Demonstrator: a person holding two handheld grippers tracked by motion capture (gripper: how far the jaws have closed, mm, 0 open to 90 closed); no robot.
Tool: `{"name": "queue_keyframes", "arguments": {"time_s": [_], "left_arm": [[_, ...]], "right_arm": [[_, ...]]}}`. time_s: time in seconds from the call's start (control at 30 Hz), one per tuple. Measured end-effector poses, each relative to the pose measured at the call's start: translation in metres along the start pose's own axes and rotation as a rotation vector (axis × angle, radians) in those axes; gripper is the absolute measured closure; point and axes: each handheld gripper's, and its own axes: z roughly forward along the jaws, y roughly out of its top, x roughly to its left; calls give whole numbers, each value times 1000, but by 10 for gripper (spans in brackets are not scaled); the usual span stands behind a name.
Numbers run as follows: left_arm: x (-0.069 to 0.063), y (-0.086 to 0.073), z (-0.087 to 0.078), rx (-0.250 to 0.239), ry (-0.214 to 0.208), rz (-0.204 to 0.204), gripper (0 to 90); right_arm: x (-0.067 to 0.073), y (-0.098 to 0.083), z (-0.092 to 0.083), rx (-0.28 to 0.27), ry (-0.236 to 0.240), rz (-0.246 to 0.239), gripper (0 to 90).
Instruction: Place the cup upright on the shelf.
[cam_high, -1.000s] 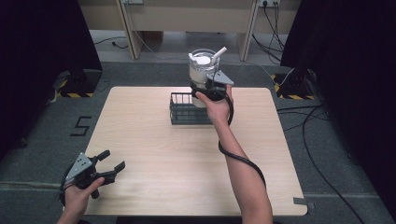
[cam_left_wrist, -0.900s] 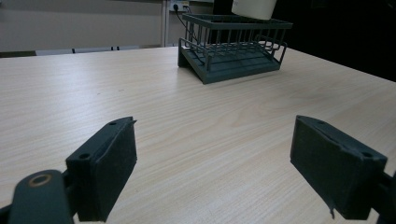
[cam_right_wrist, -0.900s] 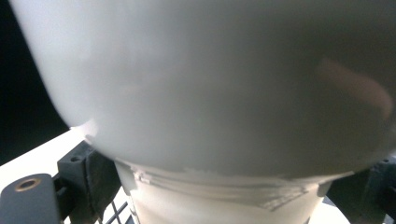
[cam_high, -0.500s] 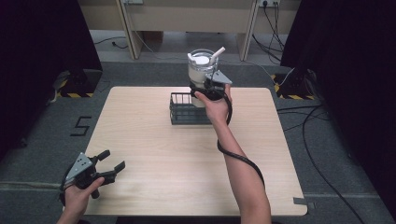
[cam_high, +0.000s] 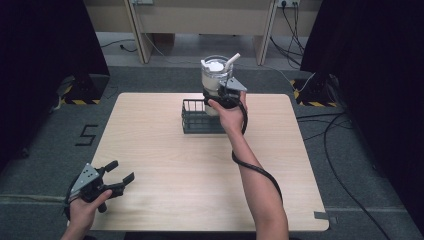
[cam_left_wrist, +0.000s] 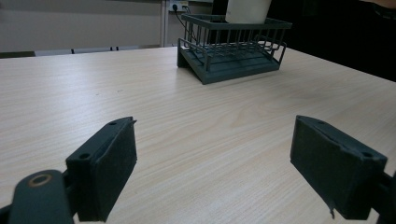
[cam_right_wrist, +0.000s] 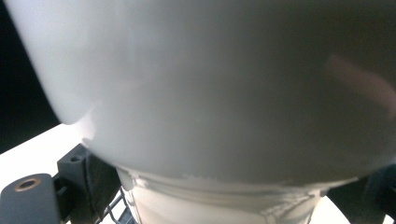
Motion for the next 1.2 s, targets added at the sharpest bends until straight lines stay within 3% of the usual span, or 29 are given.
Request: {"name": "queue_keyframes", "arguments": {"time_s": [1.2], "left_arm": [[0, 0, 0, 4, -2, 4, 141]], "right_arm": [[1, -30, 7, 54, -1, 5, 109]]}}
